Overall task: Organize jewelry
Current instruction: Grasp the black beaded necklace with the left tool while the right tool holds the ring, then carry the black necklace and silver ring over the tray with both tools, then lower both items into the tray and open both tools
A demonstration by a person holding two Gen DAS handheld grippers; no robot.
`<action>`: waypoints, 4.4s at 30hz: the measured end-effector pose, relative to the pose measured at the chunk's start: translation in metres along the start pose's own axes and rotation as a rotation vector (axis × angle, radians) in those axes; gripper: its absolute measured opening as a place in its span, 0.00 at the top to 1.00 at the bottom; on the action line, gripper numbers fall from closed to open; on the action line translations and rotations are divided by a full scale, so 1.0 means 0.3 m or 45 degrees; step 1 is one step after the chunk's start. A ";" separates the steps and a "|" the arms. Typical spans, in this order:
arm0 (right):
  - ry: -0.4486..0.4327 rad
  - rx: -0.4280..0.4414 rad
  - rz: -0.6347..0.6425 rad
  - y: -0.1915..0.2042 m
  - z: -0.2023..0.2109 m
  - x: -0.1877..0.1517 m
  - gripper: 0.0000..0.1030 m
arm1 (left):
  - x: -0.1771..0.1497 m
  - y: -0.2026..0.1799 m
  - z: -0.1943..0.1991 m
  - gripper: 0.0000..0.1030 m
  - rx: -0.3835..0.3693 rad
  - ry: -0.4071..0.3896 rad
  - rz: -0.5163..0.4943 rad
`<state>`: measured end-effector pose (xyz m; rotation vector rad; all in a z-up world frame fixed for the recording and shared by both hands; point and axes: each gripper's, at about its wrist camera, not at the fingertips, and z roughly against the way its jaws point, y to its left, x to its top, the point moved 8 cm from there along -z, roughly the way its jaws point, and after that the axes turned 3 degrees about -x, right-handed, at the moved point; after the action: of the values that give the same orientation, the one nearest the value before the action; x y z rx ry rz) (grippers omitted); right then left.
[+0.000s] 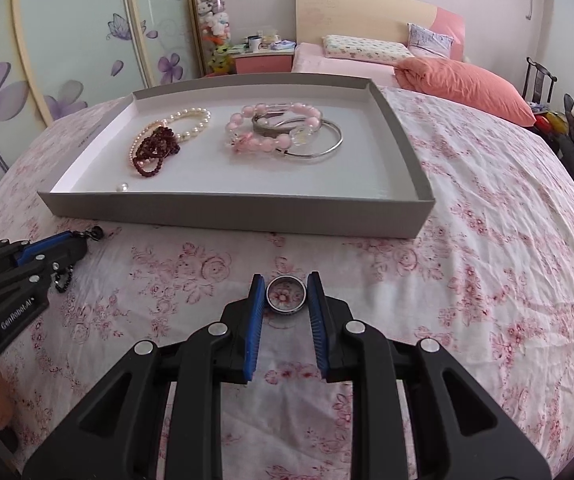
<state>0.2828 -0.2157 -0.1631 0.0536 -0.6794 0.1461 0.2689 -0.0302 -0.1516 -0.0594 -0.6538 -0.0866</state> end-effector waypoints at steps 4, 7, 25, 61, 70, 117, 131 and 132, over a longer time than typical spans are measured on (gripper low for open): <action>0.001 0.011 -0.010 -0.004 0.002 -0.001 0.77 | -0.005 0.012 0.002 0.84 0.015 -0.018 0.003; 0.000 0.010 -0.008 -0.006 0.002 -0.001 0.77 | -0.009 0.015 0.006 0.84 -0.004 -0.019 0.019; -0.003 0.029 -0.038 -0.014 0.006 0.000 0.78 | -0.010 0.028 0.010 0.87 -0.039 -0.025 0.049; -0.646 0.062 -0.080 0.020 0.404 0.247 0.78 | 0.182 -0.028 0.398 0.95 0.036 -0.556 -0.016; -0.639 0.067 -0.072 0.034 0.386 0.260 0.78 | 0.207 -0.035 0.377 0.95 0.031 -0.558 -0.025; -0.425 0.155 -0.309 -0.081 0.143 0.380 0.53 | 0.414 0.105 0.169 0.75 -0.053 -0.450 0.156; -0.500 0.169 -0.307 -0.043 0.381 0.243 0.27 | 0.216 0.156 0.468 0.36 -0.085 -0.574 0.201; -0.508 0.164 -0.302 -0.041 0.395 0.229 0.24 | 0.205 0.155 0.484 0.32 -0.082 -0.584 0.201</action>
<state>0.2639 -0.2313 -0.0278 0.2914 -1.0548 -0.0521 0.2343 0.0244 -0.0004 -0.1966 -1.1015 0.0610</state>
